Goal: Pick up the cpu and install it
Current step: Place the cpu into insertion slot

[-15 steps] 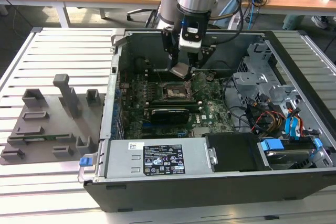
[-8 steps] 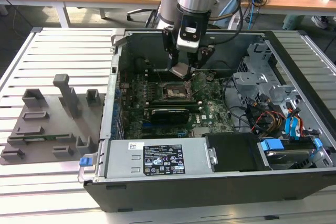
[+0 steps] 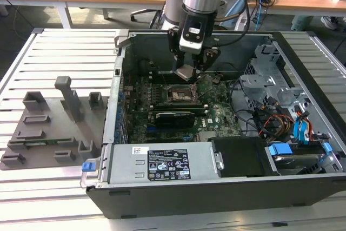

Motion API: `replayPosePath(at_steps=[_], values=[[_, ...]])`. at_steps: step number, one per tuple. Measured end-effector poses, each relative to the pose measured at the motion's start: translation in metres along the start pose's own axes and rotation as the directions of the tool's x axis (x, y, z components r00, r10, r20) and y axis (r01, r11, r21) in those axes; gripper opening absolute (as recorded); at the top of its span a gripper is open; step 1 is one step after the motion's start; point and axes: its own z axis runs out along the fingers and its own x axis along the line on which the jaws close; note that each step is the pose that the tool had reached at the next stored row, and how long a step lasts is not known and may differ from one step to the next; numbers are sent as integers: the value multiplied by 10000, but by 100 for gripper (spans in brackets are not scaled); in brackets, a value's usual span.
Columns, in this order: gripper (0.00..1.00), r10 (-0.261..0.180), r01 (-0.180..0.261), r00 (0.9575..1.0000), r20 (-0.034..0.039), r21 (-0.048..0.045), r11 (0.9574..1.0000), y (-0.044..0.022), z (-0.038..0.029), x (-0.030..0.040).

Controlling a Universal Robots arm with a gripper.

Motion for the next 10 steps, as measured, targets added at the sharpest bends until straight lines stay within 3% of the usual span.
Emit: replayPosePath(at_steps=[10], values=[[55,644,-644,9979,-33,-2,9979,0,2,0]])
